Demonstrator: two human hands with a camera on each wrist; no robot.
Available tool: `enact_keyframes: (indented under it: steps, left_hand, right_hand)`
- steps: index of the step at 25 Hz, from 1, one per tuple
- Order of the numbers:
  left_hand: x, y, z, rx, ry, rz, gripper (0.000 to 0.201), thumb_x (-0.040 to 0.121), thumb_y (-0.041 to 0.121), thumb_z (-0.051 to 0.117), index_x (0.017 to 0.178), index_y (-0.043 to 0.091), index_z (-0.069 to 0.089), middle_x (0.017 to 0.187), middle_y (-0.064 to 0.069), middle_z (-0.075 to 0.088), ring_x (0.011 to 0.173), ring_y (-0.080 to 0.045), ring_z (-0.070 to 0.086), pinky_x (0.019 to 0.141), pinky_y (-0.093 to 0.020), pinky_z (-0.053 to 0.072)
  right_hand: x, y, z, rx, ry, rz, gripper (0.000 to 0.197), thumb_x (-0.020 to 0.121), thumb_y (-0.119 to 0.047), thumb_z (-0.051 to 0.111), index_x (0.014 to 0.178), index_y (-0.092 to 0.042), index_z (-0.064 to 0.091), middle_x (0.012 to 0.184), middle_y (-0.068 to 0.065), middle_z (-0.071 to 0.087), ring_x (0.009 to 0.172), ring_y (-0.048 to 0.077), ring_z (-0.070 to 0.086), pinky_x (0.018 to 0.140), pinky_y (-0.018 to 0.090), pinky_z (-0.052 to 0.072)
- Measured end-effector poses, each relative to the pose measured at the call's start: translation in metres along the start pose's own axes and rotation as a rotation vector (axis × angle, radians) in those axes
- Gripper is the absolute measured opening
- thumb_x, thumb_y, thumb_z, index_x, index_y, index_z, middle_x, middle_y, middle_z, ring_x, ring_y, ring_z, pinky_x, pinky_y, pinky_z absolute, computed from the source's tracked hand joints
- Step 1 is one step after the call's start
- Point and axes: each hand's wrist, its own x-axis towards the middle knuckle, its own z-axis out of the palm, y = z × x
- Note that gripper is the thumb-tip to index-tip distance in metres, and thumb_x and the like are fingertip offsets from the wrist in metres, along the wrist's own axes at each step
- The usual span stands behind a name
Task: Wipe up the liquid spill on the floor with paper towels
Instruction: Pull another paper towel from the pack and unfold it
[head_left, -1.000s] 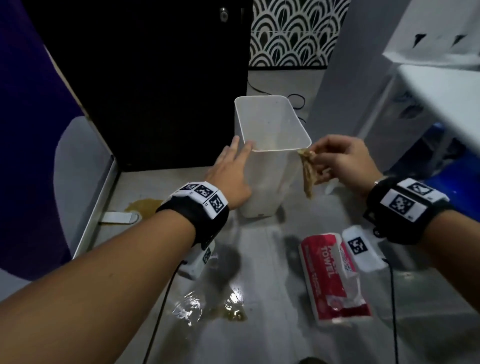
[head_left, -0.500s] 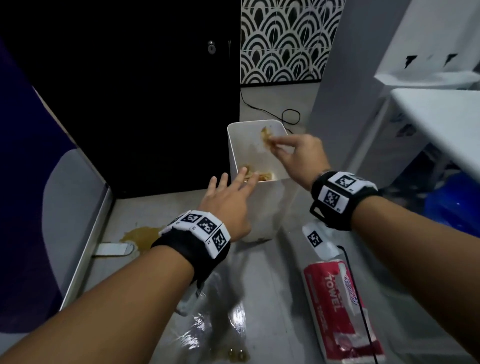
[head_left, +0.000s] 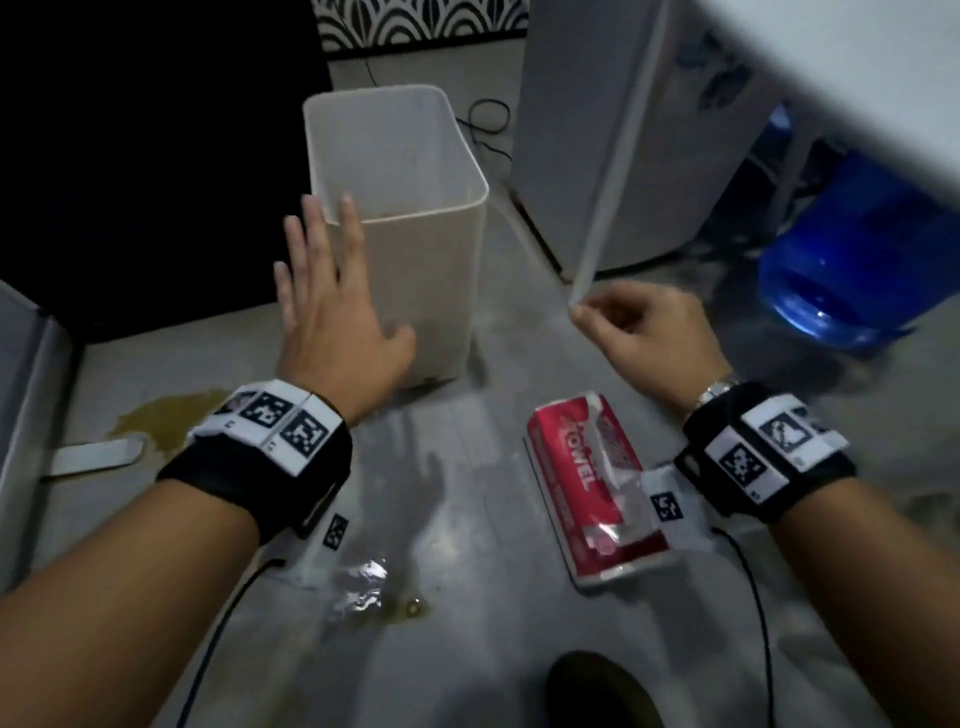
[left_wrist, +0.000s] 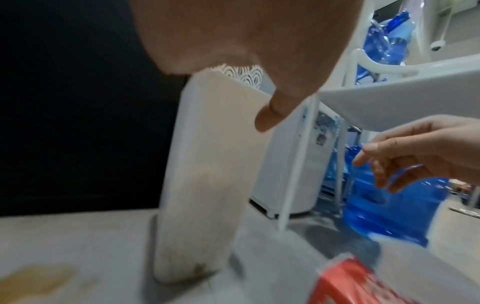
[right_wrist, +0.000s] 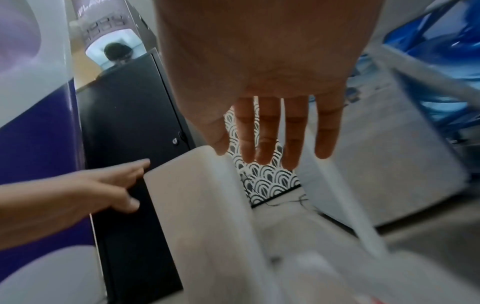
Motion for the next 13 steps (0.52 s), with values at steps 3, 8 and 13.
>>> enact_keyframes:
  steps: [3, 8, 13]
  left_hand:
    - [-0.05, 0.04, 0.053, -0.165, -0.076, 0.076, 0.11, 0.077, 0.033, 0.065, 0.155, 0.027, -0.011, 0.163, -0.003, -0.016, 0.151, -0.021, -0.014, 0.123, -0.046, 0.0]
    - [-0.122, 0.08, 0.14, -0.216, -0.713, -0.048, 0.134, 0.058, 0.072, 0.069, 0.149, 0.038, -0.023, 0.164, -0.003, -0.011, 0.151, -0.027, 0.005, 0.119, -0.05, 0.021]
    - [-0.139, 0.096, 0.162, -0.262, -0.797, -0.146, 0.158, 0.039, 0.073, 0.08, 0.144, 0.04, -0.032, 0.163, -0.003, -0.017, 0.151, -0.031, -0.001, 0.119, -0.053, 0.021]
  right_hand:
    - [-0.068, 0.033, 0.006, -0.211, -0.18, 0.211, 0.052, 0.075, -0.082, 0.053, 0.094, -0.033, 0.054, 0.086, -0.014, 0.057, 0.074, 0.006, 0.057, 0.063, 0.031, 0.046]
    - [-0.123, 0.058, 0.038, -0.387, -0.24, 0.186, 0.043, 0.089, -0.064, 0.049, 0.108, -0.026, 0.042, 0.101, 0.001, 0.063, 0.083, 0.03, 0.064, 0.064, 0.034, 0.043]
    - [-0.114, 0.061, 0.044, -0.56, -0.262, 0.093, 0.044, 0.099, -0.057, 0.035, 0.128, -0.025, 0.042, 0.088, 0.004, 0.07, 0.077, 0.032, 0.068, 0.057, 0.032, 0.036]
